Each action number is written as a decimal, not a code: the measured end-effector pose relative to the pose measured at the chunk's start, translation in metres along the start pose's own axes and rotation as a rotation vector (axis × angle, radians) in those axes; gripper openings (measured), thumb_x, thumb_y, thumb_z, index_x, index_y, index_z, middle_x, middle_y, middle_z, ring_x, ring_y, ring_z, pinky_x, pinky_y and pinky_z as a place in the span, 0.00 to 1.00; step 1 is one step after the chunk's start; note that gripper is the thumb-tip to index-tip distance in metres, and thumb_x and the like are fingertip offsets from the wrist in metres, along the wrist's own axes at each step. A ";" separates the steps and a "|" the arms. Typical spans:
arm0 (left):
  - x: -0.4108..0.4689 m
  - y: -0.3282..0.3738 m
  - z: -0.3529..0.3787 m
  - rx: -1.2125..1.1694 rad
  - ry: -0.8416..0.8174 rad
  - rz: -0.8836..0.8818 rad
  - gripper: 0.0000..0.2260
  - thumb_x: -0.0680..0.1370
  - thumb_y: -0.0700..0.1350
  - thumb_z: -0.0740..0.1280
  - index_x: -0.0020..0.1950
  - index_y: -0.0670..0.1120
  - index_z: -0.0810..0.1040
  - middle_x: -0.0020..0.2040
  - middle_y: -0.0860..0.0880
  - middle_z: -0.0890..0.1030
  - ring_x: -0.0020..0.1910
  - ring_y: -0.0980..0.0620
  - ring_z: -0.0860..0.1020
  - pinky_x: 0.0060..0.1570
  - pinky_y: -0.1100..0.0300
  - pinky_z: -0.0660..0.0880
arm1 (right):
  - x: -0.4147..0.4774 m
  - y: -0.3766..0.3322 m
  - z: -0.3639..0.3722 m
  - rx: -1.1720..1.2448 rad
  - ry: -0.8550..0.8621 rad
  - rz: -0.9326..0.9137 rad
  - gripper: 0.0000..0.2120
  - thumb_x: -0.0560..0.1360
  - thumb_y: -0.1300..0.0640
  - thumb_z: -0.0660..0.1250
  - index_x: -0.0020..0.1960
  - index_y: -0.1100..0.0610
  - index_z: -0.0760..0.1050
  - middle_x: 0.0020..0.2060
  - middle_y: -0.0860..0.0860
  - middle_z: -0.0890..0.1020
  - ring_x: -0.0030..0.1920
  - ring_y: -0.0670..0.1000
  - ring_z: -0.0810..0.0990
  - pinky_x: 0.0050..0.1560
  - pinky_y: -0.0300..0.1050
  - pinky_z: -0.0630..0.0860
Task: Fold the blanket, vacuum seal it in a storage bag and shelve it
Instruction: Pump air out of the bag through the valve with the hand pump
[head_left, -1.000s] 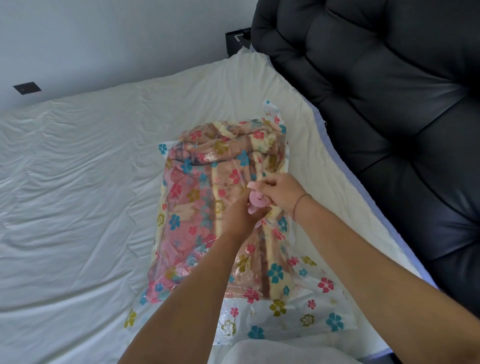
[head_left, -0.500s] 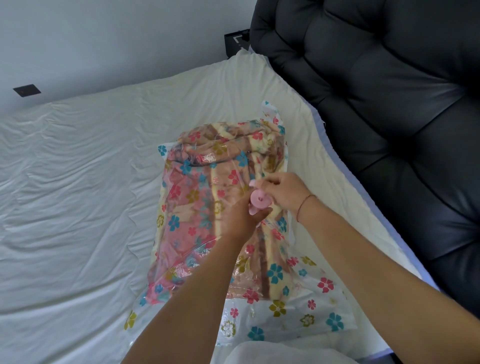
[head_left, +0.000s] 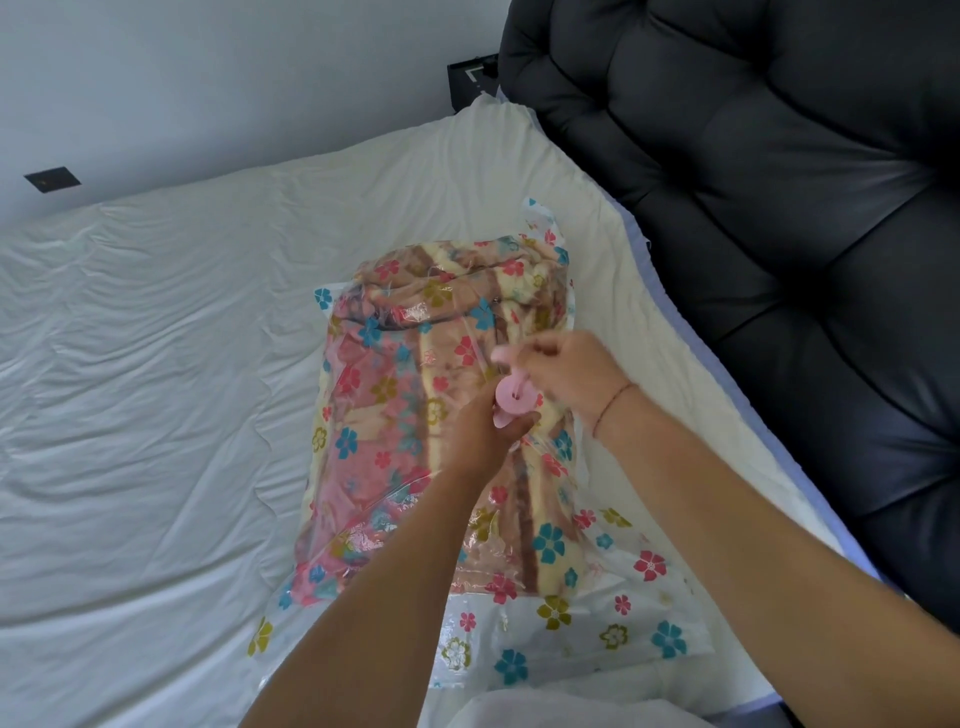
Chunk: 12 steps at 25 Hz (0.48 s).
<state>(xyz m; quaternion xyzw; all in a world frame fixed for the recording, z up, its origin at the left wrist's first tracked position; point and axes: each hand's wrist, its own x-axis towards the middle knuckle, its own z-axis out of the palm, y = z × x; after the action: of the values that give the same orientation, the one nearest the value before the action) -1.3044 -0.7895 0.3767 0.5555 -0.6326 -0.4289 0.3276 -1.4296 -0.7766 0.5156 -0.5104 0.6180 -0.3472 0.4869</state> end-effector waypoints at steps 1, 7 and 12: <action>0.001 0.002 -0.001 -0.008 -0.004 -0.017 0.17 0.71 0.51 0.74 0.57 0.57 0.74 0.52 0.55 0.81 0.52 0.53 0.79 0.56 0.51 0.76 | -0.003 -0.021 -0.011 0.027 0.011 -0.088 0.11 0.74 0.54 0.71 0.42 0.62 0.83 0.20 0.44 0.72 0.23 0.39 0.69 0.32 0.32 0.67; 0.000 0.001 -0.002 -0.003 -0.021 -0.030 0.16 0.70 0.52 0.74 0.56 0.56 0.75 0.52 0.55 0.81 0.53 0.52 0.79 0.57 0.49 0.76 | 0.000 -0.008 -0.005 0.000 -0.015 -0.100 0.12 0.74 0.53 0.71 0.47 0.63 0.82 0.23 0.43 0.75 0.23 0.39 0.71 0.29 0.28 0.69; -0.001 0.001 0.000 0.023 -0.004 -0.005 0.17 0.70 0.53 0.73 0.57 0.53 0.76 0.52 0.53 0.82 0.51 0.51 0.79 0.55 0.47 0.76 | 0.001 0.003 -0.003 0.008 -0.056 0.010 0.15 0.74 0.52 0.72 0.50 0.64 0.82 0.20 0.41 0.74 0.24 0.39 0.72 0.29 0.29 0.66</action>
<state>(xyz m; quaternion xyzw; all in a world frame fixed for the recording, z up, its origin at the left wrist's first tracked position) -1.3045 -0.7888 0.3772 0.5600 -0.6366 -0.4237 0.3187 -1.4331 -0.7774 0.5131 -0.5148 0.6053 -0.3327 0.5078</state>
